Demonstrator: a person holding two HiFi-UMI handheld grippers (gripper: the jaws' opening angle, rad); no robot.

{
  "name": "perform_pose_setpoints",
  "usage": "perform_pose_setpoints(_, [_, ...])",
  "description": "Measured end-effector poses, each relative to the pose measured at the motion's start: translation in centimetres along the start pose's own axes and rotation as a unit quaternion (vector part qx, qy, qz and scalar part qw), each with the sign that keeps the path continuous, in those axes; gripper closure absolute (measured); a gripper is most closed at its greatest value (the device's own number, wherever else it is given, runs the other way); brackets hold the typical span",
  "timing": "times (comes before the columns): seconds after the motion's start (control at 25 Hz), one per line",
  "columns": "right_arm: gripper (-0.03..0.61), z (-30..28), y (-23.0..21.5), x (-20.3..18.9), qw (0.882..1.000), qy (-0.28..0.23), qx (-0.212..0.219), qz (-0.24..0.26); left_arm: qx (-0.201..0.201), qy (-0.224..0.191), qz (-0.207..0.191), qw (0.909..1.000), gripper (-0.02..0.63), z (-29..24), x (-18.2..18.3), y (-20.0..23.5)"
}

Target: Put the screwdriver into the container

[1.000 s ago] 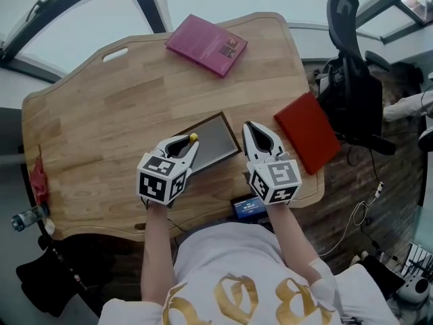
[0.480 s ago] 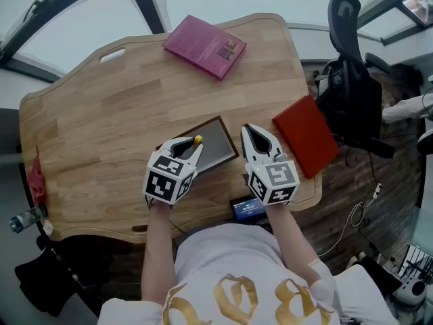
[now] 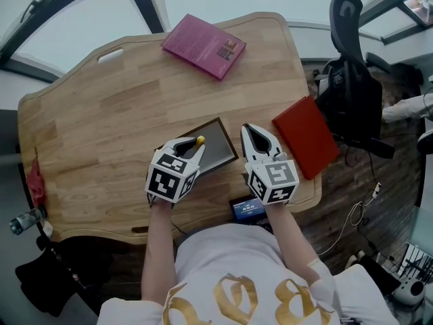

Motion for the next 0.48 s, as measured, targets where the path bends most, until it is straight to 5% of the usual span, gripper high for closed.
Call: perform_pose_setpoints(0.48, [0.546,-0.7,-0.9,-0.4,1.0,0.013,-0.001,-0.004,-0.009,0.029,-0.012,0.9995,0.538,-1.6,0.3,-0.1])
Point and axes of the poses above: the fingertips, and each gripper's own axes: z backward along the fingers, y to its left, x out of its top, the point moved 6 cm from there along z, backward along the fingers, and after that the axes turned 1 degree about -z, right-handed, at the moved point
